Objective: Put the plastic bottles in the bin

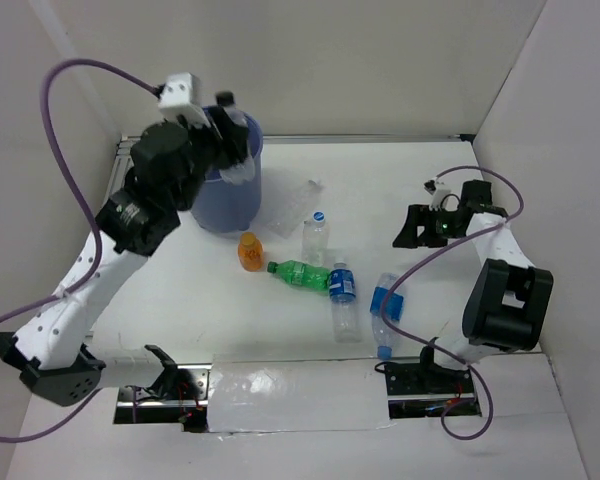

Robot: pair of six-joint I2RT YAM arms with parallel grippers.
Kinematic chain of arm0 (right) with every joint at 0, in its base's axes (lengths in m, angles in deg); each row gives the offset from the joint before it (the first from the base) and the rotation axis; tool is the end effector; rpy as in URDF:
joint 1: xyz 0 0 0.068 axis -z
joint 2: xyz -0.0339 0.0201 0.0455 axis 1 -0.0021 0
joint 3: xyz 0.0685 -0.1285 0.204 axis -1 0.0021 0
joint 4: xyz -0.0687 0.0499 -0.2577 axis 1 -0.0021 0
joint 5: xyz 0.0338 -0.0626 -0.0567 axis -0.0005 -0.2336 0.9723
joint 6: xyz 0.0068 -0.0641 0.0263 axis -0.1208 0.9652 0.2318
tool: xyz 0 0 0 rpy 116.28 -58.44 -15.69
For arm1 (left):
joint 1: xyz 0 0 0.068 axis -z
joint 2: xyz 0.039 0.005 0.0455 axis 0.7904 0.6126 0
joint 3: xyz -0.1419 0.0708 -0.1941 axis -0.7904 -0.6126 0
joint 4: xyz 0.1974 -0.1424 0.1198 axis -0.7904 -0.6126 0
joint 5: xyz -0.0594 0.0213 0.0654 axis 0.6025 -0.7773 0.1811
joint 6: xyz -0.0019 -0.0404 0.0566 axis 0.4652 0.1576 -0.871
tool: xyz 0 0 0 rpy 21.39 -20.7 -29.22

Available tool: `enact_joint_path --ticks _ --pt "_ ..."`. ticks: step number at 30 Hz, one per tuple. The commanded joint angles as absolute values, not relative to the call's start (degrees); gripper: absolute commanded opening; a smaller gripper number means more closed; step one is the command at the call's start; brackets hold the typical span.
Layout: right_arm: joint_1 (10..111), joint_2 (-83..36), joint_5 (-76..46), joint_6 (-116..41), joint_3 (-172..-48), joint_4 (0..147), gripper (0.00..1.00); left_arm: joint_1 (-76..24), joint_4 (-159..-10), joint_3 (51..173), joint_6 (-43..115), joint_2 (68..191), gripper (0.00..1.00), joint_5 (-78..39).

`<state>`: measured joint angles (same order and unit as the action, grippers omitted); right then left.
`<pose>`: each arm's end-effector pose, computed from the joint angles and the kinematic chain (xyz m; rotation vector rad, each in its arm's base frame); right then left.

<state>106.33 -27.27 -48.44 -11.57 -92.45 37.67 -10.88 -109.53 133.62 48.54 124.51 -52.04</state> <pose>0.3040 -0.0507 0.1862 -0.2659 2.4032 0.6952 0.2241 -0.1661 0.4965 -0.1004 1.5952 -0.5617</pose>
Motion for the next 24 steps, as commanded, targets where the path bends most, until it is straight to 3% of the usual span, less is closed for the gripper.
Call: enact_joint_path --ticks 1,5,10,14,15,18,24 --pt "103.2 -27.9 -47.8 -14.4 -95.6 31.5 0.87 -20.6 -101.9 137.4 51.7 130.2 0.34 -56.5" --pt "100.3 -29.1 -43.6 -15.1 -96.2 28.6 0.88 -32.2 -102.6 140.2 57.5 136.0 0.44 -56.5" --pt "98.0 -31.2 -40.6 -15.6 -96.2 27.2 0.88 -36.9 -104.5 142.3 57.4 142.2 0.52 -57.4" --pt "95.0 -33.0 -37.9 -16.7 -96.2 27.2 0.89 -39.6 -105.6 142.3 56.4 144.3 0.72 -56.8" --pt "94.3 -33.6 -37.2 -16.7 -96.2 27.2 0.89 -40.3 -104.9 140.9 56.4 144.3 0.84 -56.8" --pt "91.6 -37.2 -33.9 -17.4 -96.9 26.4 0.89 -41.0 -104.3 140.1 56.4 144.3 0.96 -54.5" --pt "91.1 -43.7 -29.2 -15.4 -102.4 21.7 0.89 -37.9 -103.3 140.1 51.5 141.9 1.00 -53.8"
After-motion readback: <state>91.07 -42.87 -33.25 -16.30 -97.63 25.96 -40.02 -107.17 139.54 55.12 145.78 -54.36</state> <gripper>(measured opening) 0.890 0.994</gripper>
